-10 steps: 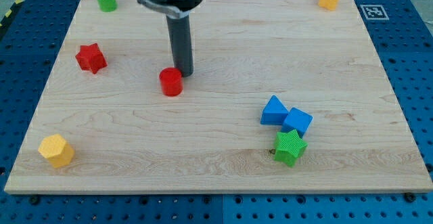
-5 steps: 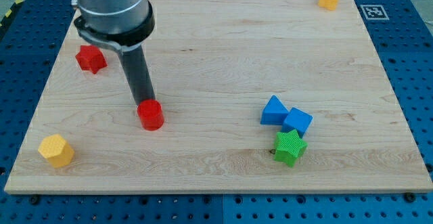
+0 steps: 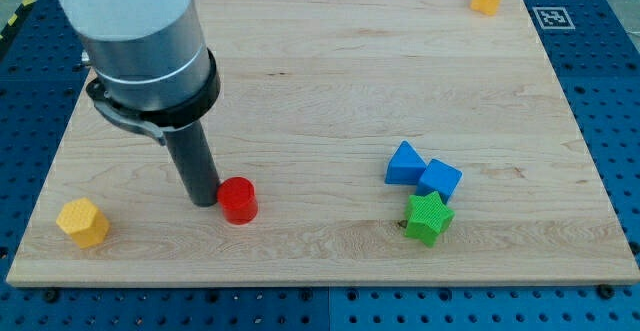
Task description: Push the red circle towards the bottom center of the board
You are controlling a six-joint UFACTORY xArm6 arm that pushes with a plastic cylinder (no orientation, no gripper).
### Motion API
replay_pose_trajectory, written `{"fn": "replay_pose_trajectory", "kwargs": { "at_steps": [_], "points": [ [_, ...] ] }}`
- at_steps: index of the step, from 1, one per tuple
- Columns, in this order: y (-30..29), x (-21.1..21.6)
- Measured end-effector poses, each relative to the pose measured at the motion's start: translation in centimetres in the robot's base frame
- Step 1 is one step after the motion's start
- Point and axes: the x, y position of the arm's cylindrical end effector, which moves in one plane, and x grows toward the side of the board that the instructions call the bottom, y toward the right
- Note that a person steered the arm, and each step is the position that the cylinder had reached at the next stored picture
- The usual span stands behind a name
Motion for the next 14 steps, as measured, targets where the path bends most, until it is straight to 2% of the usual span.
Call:
{"fn": "replay_pose_trajectory", "kwargs": {
  "at_steps": [2, 3, 5, 9, 11, 14],
  "points": [
    [0.0, 2.6],
    [0.1, 2.6],
    [0.1, 1.5],
    [6.6, 0.7],
    [7.0, -2.9],
    [10.1, -2.9]
  ]
}}
